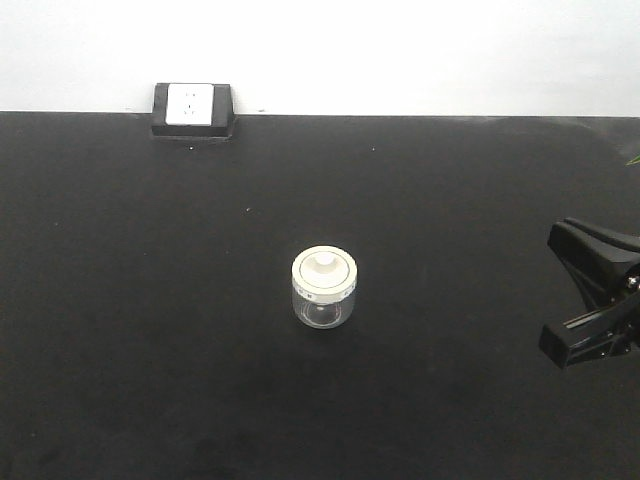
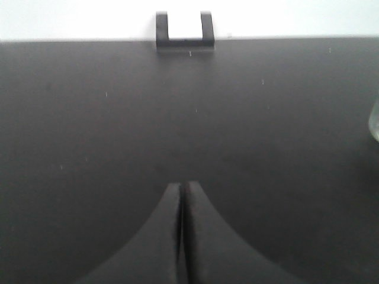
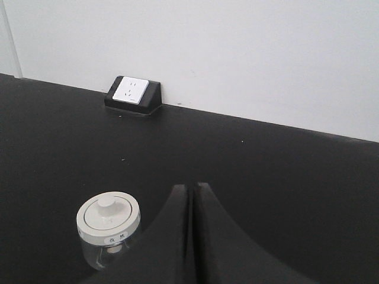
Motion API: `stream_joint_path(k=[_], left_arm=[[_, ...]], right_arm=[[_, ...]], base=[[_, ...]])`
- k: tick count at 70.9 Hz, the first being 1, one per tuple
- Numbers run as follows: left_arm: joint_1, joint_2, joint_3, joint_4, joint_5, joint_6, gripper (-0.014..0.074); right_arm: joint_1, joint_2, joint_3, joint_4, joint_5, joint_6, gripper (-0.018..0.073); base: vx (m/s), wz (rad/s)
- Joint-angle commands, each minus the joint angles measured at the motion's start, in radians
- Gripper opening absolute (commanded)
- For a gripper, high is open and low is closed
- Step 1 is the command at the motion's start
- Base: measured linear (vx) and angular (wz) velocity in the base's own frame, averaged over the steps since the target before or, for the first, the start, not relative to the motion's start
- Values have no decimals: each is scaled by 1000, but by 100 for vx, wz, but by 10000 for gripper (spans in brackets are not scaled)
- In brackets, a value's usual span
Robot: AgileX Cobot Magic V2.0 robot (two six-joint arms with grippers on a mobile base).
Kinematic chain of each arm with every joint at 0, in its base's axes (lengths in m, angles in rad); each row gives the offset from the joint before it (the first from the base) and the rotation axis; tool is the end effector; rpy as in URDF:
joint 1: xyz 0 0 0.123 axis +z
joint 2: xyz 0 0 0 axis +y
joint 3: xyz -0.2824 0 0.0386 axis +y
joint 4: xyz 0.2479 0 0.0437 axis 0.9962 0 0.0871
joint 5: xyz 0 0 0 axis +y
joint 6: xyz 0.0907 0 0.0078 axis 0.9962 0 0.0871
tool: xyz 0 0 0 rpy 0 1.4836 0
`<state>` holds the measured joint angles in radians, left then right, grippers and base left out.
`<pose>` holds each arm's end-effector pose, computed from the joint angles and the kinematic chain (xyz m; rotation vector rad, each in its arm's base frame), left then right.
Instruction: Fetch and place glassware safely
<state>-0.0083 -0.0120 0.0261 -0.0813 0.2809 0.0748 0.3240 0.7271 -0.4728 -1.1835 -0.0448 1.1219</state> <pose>0.0547 -0.0025 0.1796 0.0207 1.7776 -0.0284 0.1463 0.0530 0.3058 -0.3606 1.6882 0.2300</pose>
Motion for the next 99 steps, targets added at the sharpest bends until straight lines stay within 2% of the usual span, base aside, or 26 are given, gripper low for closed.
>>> stream_joint_path(k=[1, 93, 99], left_arm=[[-7, -13, 32, 11, -76, 4, -7], [-7, -12, 31, 9, -83, 4, -7], [-7, -12, 31, 9, -83, 4, -7]], right_arm=[[-7, -5, -27, -3, -23, -6, -3], [-7, -5, -27, -3, -24, -6, -3], [-7, -5, -27, 40, -23, -9, -3]], base=[[0, 0], [0, 0], [0, 0]])
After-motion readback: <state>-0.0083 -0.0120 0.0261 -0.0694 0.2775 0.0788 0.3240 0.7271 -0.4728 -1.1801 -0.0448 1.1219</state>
